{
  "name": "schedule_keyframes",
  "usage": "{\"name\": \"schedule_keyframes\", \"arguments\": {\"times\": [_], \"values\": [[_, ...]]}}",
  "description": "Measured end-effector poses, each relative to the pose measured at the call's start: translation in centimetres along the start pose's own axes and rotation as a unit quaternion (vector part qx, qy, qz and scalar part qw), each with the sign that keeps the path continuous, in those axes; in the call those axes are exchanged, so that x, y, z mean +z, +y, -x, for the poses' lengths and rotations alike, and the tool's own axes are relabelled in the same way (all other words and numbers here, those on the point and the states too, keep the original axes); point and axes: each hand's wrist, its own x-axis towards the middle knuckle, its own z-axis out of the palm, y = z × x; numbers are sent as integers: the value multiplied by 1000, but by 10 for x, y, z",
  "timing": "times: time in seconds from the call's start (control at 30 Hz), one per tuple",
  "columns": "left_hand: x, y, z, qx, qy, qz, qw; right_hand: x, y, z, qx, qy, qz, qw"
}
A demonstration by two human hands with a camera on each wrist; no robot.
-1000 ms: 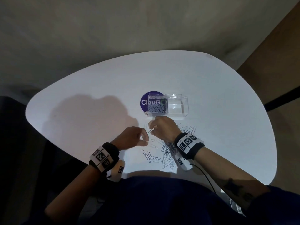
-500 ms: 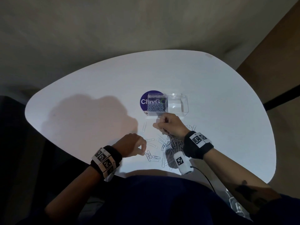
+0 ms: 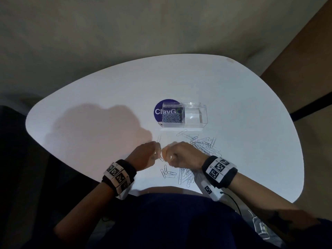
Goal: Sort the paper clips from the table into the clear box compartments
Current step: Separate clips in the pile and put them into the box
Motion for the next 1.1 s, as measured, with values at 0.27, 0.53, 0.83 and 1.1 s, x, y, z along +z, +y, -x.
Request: {"name": "schedule_keyframes", "arguments": {"times": [0.27,0.53,0.83,1.1], "values": [[-6,-5,4,29,32,0,999,17,-7,-8,-133,-69,179,972],[0,-6,9,80,60,-77,992,17,20,-5,-83,-9,156,984],[6,2,4,78,57,-112,989,4,30,3,35,51,-204,977],[6,4,4,24,-15,-21,999,-10,25,2,124,78,-545,826]]}}
